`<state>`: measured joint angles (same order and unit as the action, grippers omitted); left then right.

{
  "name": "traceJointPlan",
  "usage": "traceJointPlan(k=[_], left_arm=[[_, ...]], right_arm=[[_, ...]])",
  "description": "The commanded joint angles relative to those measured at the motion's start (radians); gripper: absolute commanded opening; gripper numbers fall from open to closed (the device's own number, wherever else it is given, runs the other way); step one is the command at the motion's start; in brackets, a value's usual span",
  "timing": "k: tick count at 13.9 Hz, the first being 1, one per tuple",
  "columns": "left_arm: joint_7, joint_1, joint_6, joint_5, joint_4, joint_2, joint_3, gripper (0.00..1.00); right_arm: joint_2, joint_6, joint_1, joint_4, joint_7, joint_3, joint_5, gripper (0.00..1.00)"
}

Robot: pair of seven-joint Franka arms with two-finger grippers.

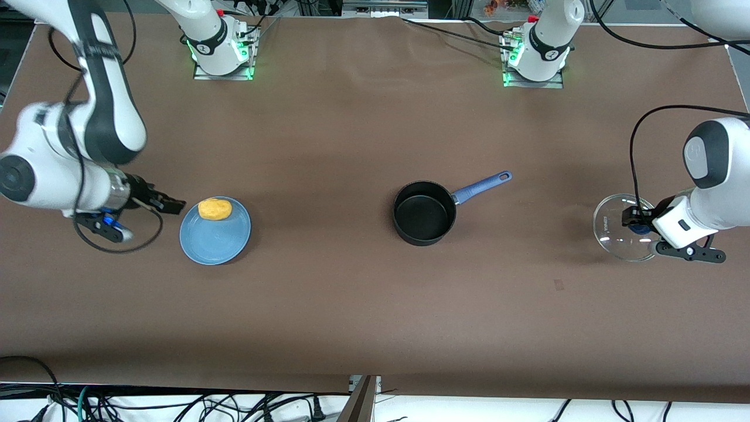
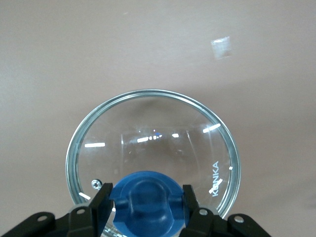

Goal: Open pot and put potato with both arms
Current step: 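Lift the lid with the left gripper while the right gripper reaches the potato, then lower the lid with the left gripper while the right gripper grasps the potato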

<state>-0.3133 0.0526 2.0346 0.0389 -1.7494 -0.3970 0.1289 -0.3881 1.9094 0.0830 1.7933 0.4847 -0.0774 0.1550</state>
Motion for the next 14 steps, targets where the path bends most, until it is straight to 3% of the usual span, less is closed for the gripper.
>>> traceJointPlan(k=[1,5,8,11,14], left_arm=[[-0.076,0.061,0.131,-0.02,-0.091,-0.023,-0.003,0.4],[-0.078,0.09,0.153,-0.036,-0.096,-0.074,-0.003,0.43],[-0.078,0.096,0.154,-0.042,-0.096,-0.092,-0.003,0.48],[-0.078,0.099,0.156,-0.043,-0.093,-0.112,-0.003,0.68],[-0.078,0.099,0.154,-0.045,-0.091,-0.112,-0.003,0.72]], right_arm=[[-0.057,0.077,0.026,0.009,0.086,-0.001,0.063,1.0],[-0.058,0.247,0.063,0.136,0.143,0.001,0.067,1.0],[-0.06,0.299,0.063,0.187,0.143,0.002,0.09,1.0],[-0.075,0.312,0.063,0.198,0.14,0.002,0.092,1.0],[-0.086,0.313,0.063,0.19,0.135,0.002,0.115,0.99]])
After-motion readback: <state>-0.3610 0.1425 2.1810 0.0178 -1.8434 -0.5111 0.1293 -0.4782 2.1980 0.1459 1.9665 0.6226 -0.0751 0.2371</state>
